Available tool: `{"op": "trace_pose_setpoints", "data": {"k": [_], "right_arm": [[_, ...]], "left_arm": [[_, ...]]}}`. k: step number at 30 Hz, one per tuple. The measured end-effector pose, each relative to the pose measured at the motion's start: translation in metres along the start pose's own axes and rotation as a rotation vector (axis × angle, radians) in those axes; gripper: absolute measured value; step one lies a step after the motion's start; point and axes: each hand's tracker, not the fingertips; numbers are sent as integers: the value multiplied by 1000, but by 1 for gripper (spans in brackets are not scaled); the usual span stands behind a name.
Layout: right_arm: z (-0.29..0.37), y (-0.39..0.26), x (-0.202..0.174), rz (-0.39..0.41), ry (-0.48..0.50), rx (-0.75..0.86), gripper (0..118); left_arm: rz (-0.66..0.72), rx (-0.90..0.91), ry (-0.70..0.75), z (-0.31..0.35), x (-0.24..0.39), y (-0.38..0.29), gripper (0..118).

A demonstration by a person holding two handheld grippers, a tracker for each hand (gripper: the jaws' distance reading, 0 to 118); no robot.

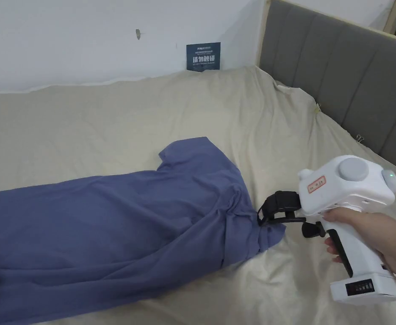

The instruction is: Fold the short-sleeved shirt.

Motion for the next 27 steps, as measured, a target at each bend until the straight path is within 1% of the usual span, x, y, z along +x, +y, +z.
{"op": "trace_pose_setpoints", "data": {"k": [2,5,6,7,8,9,10,12,15,16,17,18,19,24,27], "right_arm": [[-6,4,-4,-25,33,-6,109],[-16,9,-10,-38,21,-24,108],[-20,9,-10,-37,-1,-33,105],[-23,10,-10,-40,-21,-38,96],[-24,11,-9,-45,-38,-39,61],[-26,11,-7,-62,-42,-55,10],[-29,9,-5,-103,-15,-101,6],[-25,9,-4,-92,-21,-71,6],[-13,11,-11,45,-47,-51,6],[-8,10,-16,58,-48,-42,6],[-2,10,-17,50,-39,-40,6],[5,12,-16,23,-2,-37,6],[12,13,-17,14,14,-30,6],[57,16,-22,52,-21,3,6],[86,12,-20,50,-10,3,6]], "left_arm": [[7,-14,-6,-3,-1,-1,7],[6,-25,-8,-6,-2,0,7],[7,-27,-8,-7,-2,0,7],[13,-28,-9,-8,-2,1,7],[19,-29,-11,-8,-3,1,7],[29,-33,-16,-9,-4,1,7],[35,-36,-20,-10,-5,1,7],[37,-39,-22,-11,-5,1,7],[51,-41,-34,-11,-9,1,7],[58,-41,-39,-10,-10,2,7],[66,-40,-44,-8,-11,2,7],[77,-37,-50,-6,-12,2,7],[83,-32,-55,-2,-14,3,7],[134,53,-95,36,-27,5,7],[133,94,-110,62,-33,2,7]]}}
